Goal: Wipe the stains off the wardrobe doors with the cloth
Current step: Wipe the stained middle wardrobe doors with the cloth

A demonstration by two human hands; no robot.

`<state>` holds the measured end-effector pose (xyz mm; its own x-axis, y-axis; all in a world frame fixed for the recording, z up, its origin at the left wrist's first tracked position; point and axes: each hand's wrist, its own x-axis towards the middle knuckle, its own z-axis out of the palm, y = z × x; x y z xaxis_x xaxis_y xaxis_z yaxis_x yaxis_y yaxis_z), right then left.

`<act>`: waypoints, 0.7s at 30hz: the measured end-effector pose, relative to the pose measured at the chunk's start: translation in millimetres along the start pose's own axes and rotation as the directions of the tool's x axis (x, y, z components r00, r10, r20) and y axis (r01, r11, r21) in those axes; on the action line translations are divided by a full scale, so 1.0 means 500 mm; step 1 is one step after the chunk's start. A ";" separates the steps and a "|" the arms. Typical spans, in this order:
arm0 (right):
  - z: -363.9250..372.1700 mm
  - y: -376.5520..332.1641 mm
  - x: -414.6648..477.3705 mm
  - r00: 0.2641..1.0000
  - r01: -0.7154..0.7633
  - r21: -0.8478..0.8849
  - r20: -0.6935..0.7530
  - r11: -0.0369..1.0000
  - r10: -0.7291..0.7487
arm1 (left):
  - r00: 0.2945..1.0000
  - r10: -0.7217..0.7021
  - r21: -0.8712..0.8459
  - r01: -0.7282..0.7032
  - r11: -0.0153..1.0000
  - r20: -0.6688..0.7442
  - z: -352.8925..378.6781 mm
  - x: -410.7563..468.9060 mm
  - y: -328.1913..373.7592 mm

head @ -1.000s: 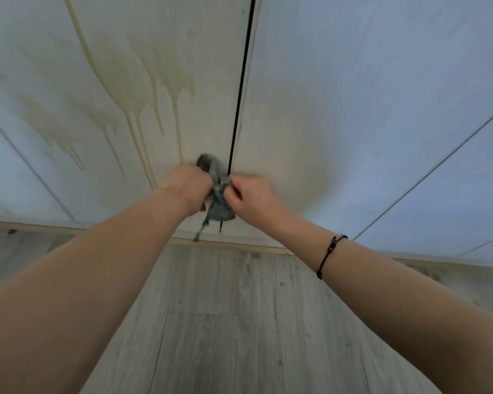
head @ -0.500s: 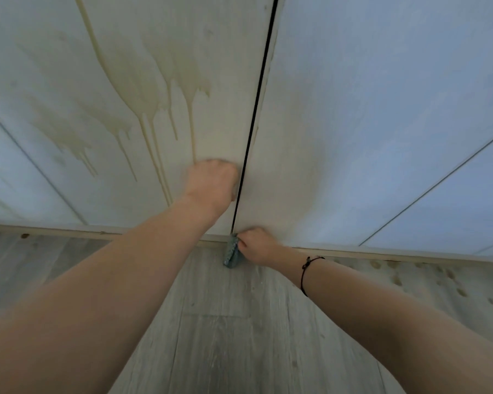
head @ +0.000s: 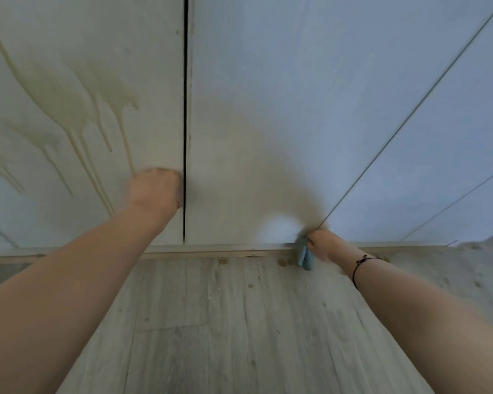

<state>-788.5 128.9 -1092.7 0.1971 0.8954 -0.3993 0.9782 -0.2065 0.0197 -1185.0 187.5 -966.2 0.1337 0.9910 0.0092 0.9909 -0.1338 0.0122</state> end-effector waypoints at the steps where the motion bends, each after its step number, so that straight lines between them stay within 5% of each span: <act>1: 0.000 0.012 0.003 1.000 0.003 -0.018 -0.001 1.000 -0.003 | 1.000 -0.003 0.006 0.003 1.000 -0.010 0.002 0.002 0.003; 8: -0.039 0.014 -0.004 0.993 0.116 -0.047 -0.028 0.992 -0.117 | 0.999 -0.044 0.061 0.045 0.997 -0.008 0.009 0.005 0.011; 12: -0.146 0.047 -0.059 0.950 0.171 -0.001 -0.266 0.985 -0.166 | 0.997 -0.071 0.056 0.069 0.996 0.039 0.006 0.004 0.015; 15: -0.250 0.053 -0.128 0.857 0.126 0.071 -0.510 0.989 -0.073 | 0.996 -0.056 0.060 0.051 0.997 0.073 -0.012 -0.004 0.021; 18: -0.348 0.037 -0.192 0.681 0.183 0.314 -0.724 0.931 0.110 | 0.982 -0.048 0.049 0.040 0.998 0.184 -0.044 -0.021 0.027; 21: -0.389 0.005 -0.230 0.648 0.275 0.523 -0.721 0.807 0.246 | 0.937 -0.048 -0.029 0.062 0.998 0.346 -0.082 -0.050 0.032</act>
<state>-796.3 102.1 -868.4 0.4149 0.8140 0.4066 0.8099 -0.1268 -0.5727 -1173.1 160.4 -925.3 0.0821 0.9375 -0.3381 0.9965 -0.0721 0.0421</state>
